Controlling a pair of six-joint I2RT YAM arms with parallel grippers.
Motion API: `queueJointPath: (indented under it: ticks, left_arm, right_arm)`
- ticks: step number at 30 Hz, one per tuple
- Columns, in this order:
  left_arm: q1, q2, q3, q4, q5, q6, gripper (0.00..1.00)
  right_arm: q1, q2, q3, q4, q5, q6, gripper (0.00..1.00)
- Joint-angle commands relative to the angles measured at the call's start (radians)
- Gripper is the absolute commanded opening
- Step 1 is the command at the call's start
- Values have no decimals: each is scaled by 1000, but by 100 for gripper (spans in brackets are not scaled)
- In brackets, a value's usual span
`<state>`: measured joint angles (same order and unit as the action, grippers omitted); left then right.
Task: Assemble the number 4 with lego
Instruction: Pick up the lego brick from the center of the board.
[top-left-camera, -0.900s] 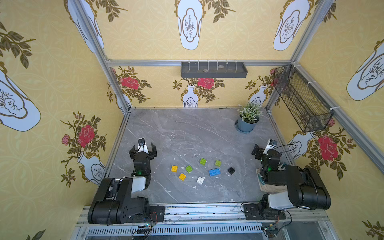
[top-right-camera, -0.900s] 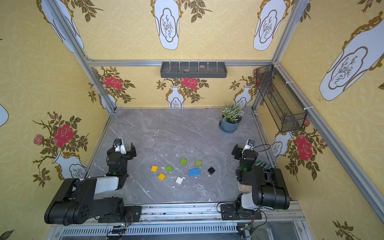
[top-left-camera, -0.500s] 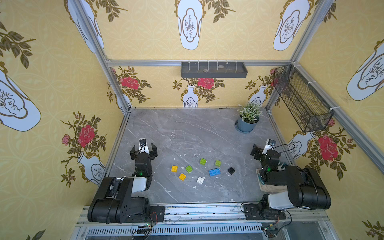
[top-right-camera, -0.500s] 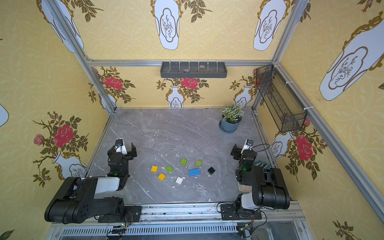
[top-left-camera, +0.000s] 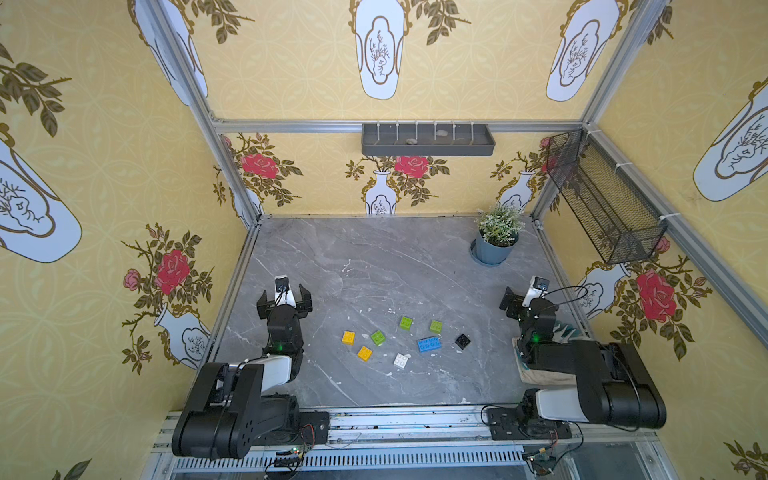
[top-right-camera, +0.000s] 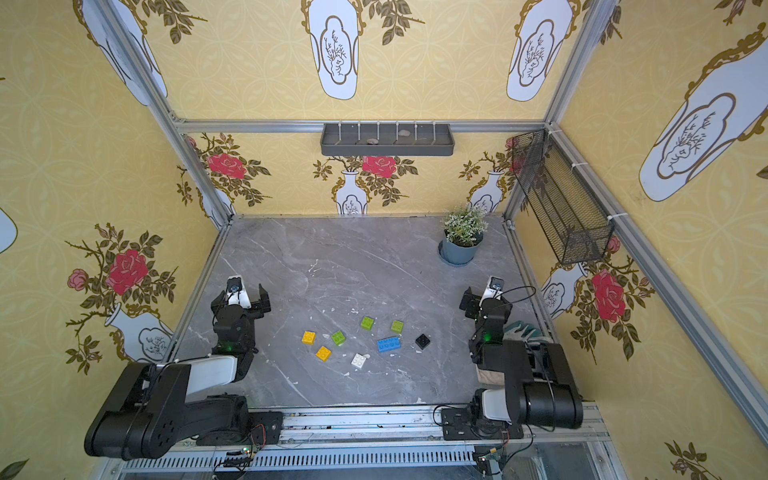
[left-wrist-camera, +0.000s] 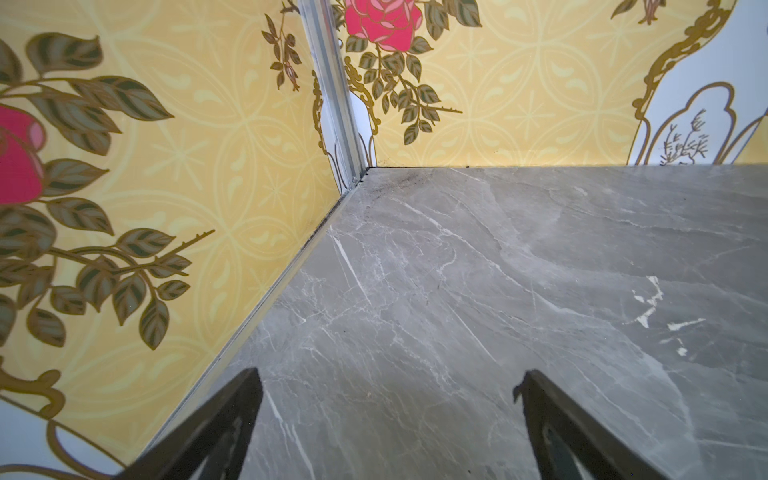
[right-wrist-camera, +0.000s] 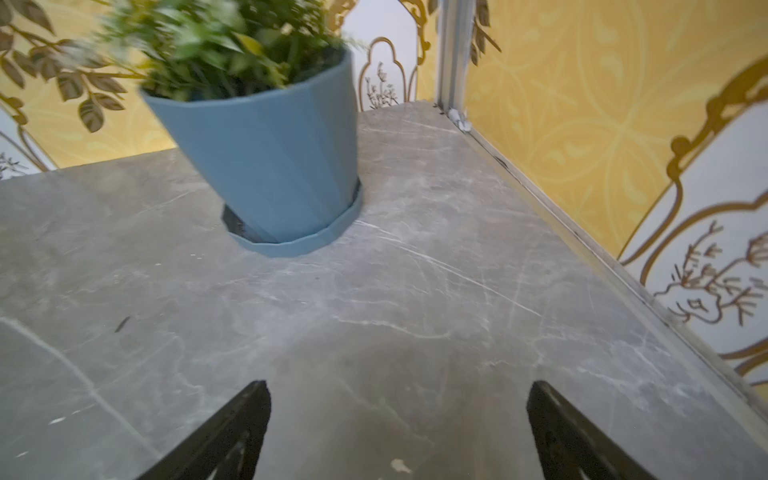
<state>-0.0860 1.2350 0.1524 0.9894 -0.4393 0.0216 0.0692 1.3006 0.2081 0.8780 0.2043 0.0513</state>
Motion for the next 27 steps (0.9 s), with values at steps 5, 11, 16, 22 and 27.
queueJointPath:
  ticks: [5, 11, 16, 22, 27]
  left_arm:
    - [-12, -397, 300, -621, -219, -222, 100]
    - [-127, -388, 565, -1123, 130, -446, 98]
    - [-466, -371, 499, -1148, 82, -590, 100]
    - [-708, -308, 433, -1092, 107, -681, 100]
    - [-713, -227, 421, -1105, 210, -732, 100]
  right_arm:
    - [83, -268, 302, -810, 333, 548, 98]
    - [113, -145, 455, -1118, -8, 659, 98]
    - [518, -72, 629, -1406, 142, 714, 60]
    - [774, 38, 721, -1489, 36, 746, 33]
    - [916, 208, 819, -1525, 35, 835, 34]
